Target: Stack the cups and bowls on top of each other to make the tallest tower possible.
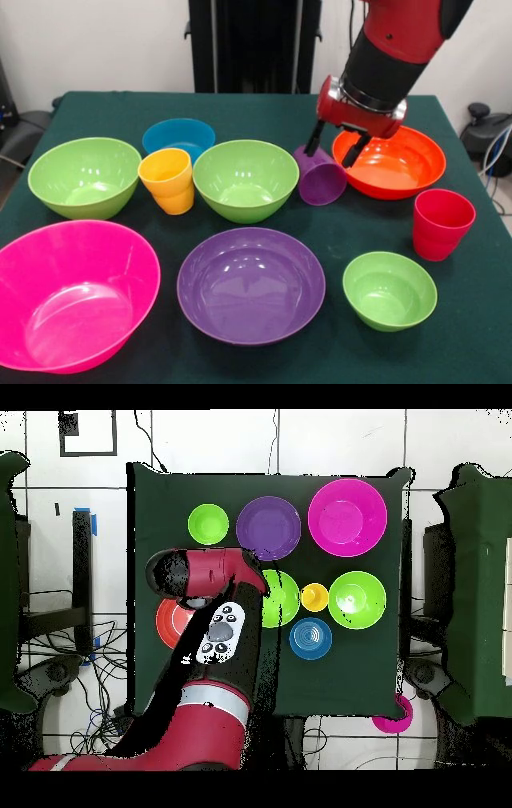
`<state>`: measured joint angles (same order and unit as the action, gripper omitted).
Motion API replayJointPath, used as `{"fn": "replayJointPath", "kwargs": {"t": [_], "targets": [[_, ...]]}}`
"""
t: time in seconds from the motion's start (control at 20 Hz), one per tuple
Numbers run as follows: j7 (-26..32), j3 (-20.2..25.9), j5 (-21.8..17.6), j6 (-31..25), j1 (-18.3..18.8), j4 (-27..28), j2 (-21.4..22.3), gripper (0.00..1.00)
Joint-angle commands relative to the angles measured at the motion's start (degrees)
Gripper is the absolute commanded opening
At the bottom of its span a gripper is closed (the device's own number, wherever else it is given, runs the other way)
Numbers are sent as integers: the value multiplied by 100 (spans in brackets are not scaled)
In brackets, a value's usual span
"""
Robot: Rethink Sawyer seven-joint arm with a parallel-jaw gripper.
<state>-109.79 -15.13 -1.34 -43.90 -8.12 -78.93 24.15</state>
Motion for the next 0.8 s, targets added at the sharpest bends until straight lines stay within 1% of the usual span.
{"fn": "replayJointPath", "kwargs": {"t": [0.05, 0.2, 0.3, 0.35, 0.5, 0.65, 0.8], "targets": [[-1142, 280, 158, -545, -100, 187, -581, 100], [-1302, 190, 184, -483, -205, 182, -720, 100], [-1400, 107, 170, -319, -291, 139, -784, 100], [-1401, 78, 145, -174, -328, 78, -735, 100], [-1432, -6, 153, -110, -436, -174, -486, 100], [-1385, -52, 183, -254, -486, -384, -190, 100], [-1293, 3, 242, -548, -444, -336, -106, 100]]}}
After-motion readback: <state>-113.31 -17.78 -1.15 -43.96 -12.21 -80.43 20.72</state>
